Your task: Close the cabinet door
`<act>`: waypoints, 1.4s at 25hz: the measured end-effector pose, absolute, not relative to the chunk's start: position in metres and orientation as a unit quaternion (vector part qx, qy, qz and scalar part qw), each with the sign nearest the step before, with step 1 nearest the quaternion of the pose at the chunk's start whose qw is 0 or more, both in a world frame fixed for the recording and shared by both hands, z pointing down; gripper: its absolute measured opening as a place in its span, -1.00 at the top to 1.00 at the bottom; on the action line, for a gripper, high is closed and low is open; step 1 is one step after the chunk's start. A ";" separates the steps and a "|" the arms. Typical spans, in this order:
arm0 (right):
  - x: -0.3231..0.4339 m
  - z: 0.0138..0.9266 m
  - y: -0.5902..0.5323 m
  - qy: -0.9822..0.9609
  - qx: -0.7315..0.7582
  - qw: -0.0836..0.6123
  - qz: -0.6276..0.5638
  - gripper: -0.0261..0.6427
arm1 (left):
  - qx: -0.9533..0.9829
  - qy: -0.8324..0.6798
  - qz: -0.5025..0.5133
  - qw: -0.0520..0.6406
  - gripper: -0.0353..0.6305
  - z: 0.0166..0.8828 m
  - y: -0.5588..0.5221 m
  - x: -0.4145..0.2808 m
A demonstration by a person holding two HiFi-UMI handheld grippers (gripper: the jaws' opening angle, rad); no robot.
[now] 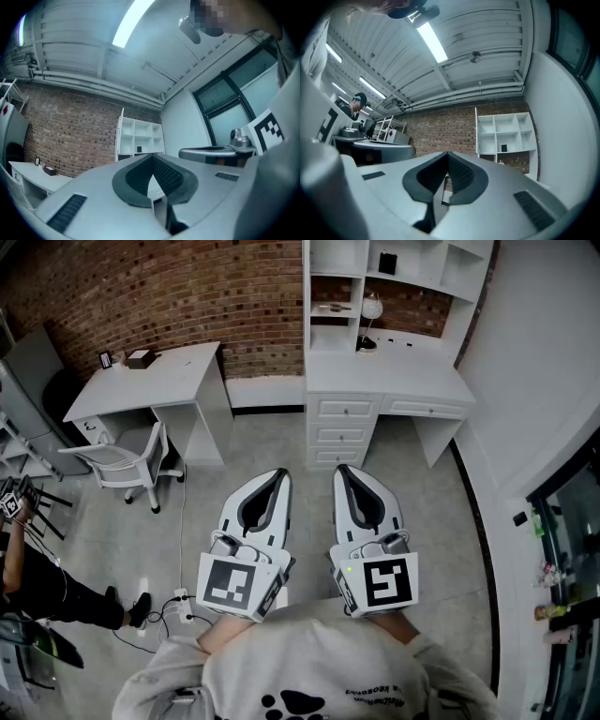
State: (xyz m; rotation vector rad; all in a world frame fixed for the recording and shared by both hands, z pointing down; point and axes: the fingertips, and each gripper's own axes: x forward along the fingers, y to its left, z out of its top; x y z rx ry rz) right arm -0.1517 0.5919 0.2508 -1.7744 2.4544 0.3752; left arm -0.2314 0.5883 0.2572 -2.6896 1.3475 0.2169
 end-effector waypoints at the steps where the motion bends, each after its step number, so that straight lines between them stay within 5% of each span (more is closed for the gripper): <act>1: -0.154 0.251 0.591 0.802 -0.583 0.045 0.123 0.87 | -0.889 0.449 0.069 0.060 0.87 0.257 0.586 -0.235; 18: -0.146 0.262 0.570 0.795 -0.593 0.068 0.108 0.87 | -0.900 0.430 0.066 0.040 0.87 0.271 0.557 -0.225; 35: -0.123 0.251 0.414 0.808 -0.574 0.064 0.119 0.87 | -0.900 0.425 0.086 0.049 0.87 0.261 0.408 -0.195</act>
